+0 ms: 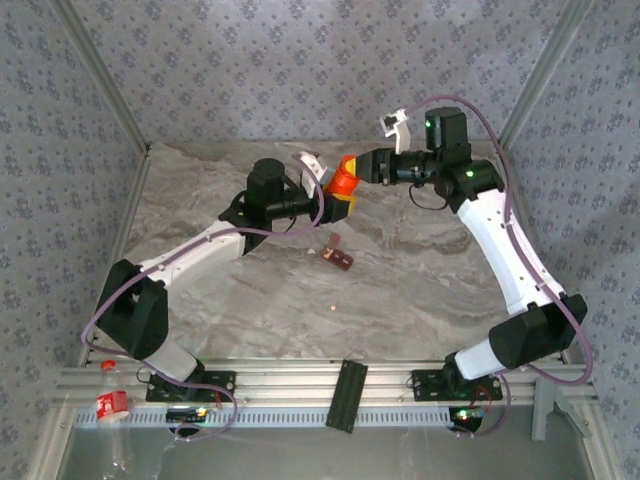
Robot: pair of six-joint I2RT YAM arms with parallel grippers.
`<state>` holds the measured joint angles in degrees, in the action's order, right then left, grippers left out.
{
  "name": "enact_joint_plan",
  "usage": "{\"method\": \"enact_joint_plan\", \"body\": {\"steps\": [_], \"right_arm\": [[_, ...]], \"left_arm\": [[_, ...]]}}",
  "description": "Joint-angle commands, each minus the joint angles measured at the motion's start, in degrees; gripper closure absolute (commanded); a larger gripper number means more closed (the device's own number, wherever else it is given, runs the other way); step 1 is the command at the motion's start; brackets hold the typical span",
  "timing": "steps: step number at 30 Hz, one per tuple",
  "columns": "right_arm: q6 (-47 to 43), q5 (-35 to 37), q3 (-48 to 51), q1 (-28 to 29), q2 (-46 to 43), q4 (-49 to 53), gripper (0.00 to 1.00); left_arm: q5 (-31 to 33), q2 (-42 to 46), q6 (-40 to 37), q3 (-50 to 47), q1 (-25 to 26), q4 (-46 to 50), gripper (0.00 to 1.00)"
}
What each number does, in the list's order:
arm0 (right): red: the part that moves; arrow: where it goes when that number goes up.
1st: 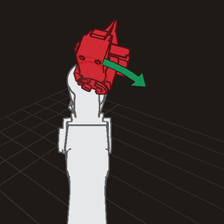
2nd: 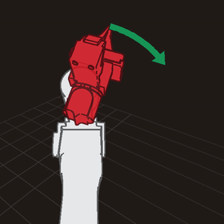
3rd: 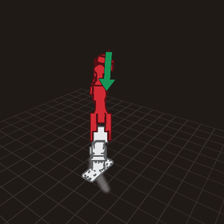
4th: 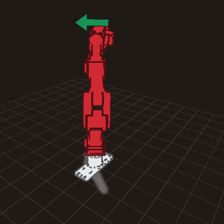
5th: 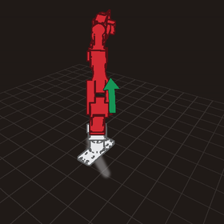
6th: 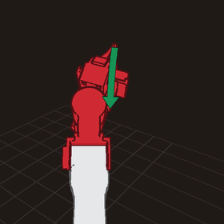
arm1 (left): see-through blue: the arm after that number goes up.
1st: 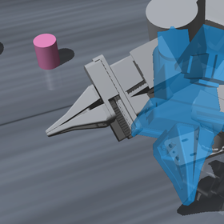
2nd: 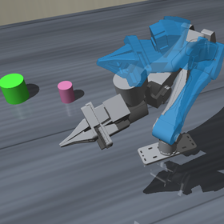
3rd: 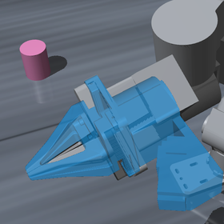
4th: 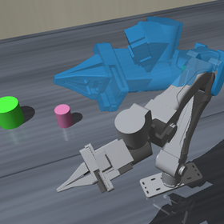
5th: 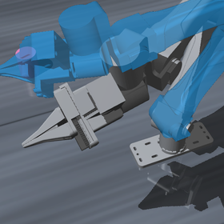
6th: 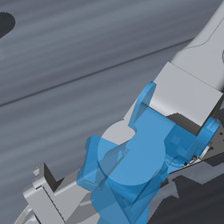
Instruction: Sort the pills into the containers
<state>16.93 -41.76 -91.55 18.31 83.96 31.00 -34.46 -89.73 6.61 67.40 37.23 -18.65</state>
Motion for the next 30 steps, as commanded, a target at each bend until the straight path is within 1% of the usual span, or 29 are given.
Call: {"method": "enact_joint_plan", "body": {"steps": [1, 5, 10, 16, 20, 22, 25, 27, 30], "right_arm": [[3.4, 0.65, 2.02, 1.8, -0.29, -0.84, 0.66], [5.54, 2.66, 2.85, 2.68, -0.43, -2.08, 0.67], [8.41, 3.53, 3.79, 3.78, -0.19, -3.22, 0.69], [9.01, 3.27, 2.44, 4.67, 1.22, -1.57, 0.69], [11.45, 4.14, 0.93, 5.35, 2.53, -0.14, 0.69], [12.45, 5.22, 0.32, 5.74, 3.02, 0.5, 0.69], [15.01, 6.65, 0.7, 6.57, 3.53, -0.47, 0.69], [17.15, 7.76, 1.98, 7.58, 3.32, -2.7, 0.69], [20.11, 8.82, 3.43, 9.1, 2.96, -5.51, 0.68]], "left_arm": [[-0.94, 2.98, 0.16, 2.14, 1.12, -9.66, 1.0], [0.2, 2.67, 0.68, 1.98, 1.24, -10.95, 1.0], [1.54, 2.89, -0.04, 2.05, 1.53, -11.02, 1.0], [0.87, 2.45, -3.67, 3.87, 1.72, -5.85, 1.0], [3.64, 2.63, -10.32, 5.4, 3.09, 0.75, 1.0], [5.73, 2.59, -12.38, 5.62, 3.7, 2.22, 1.0], [11.04, 2.87, -13.88, 4.36, 4.98, 0.62, 1.0], [14.47, 3.25, -14.09, 2.42, 5.81, -3.44, 1.0], [16.79, 3.07, -13.93, 1.72, 6.68, -5.52, 1.0]]}}
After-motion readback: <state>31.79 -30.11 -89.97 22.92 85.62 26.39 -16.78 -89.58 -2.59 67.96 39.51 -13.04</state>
